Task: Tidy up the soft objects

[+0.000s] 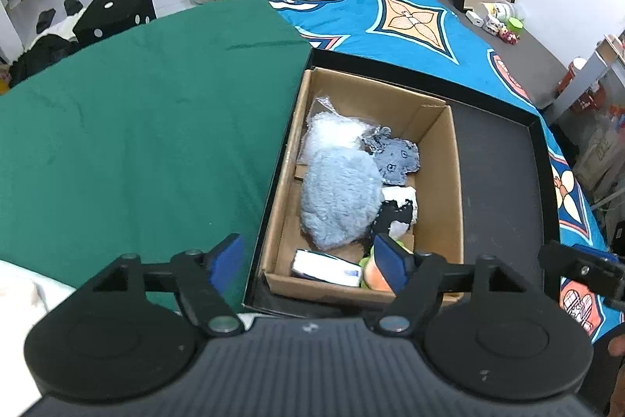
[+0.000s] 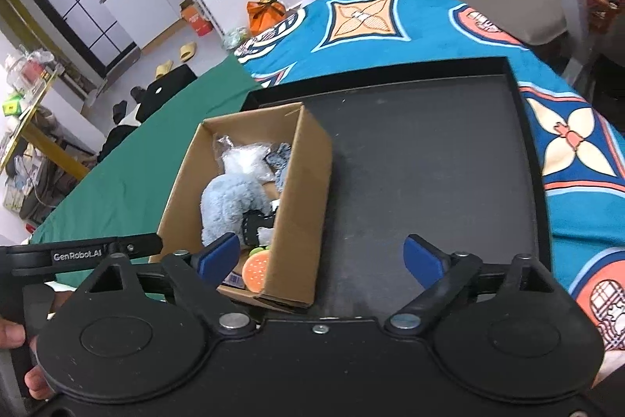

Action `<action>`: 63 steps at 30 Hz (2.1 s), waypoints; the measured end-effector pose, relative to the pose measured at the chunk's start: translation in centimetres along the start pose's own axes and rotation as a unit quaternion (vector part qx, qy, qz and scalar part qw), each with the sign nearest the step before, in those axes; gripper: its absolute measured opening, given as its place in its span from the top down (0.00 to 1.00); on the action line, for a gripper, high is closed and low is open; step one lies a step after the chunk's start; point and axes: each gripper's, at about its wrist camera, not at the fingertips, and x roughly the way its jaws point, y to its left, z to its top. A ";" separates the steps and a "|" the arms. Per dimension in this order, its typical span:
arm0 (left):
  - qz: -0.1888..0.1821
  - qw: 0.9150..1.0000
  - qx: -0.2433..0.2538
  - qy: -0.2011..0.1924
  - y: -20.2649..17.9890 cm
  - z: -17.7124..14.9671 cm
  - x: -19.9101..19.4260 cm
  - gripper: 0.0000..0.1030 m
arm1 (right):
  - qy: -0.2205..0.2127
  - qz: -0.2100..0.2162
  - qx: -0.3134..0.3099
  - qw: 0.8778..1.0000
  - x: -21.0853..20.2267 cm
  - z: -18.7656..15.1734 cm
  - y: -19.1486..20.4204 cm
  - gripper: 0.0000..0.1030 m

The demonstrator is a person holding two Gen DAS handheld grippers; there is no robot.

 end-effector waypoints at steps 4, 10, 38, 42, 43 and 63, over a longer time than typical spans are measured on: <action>0.013 1.000 0.007 -0.012 -1.2 -0.2 -1.2 0.28 | -0.013 -0.003 0.003 1.000 -1.1 -0.1 -1.0 0.00; 0.020 0.999 0.016 -0.019 -2.9 -0.6 -2.8 0.10 | -0.028 -0.008 0.004 1.000 -2.8 -0.3 -2.5 0.00; 0.019 0.996 0.047 -0.075 -5.7 -1.2 -11.8 0.00 | -0.074 -0.046 0.009 0.996 -10.6 -1.1 -4.0 0.00; 0.018 0.995 0.050 -0.088 -5.6 -1.4 -13.2 0.00 | -0.076 -0.044 0.015 0.996 -11.8 -1.1 -3.9 0.00; 0.021 0.994 0.052 -0.090 -5.6 -1.5 -13.5 0.00 | -0.078 -0.043 0.015 0.996 -12.2 -1.0 -3.9 0.00; 0.021 0.990 0.054 -0.127 -5.6 -3.4 -17.9 0.00 | -0.112 -0.062 -0.019 0.992 -17.5 -1.7 -0.8 0.00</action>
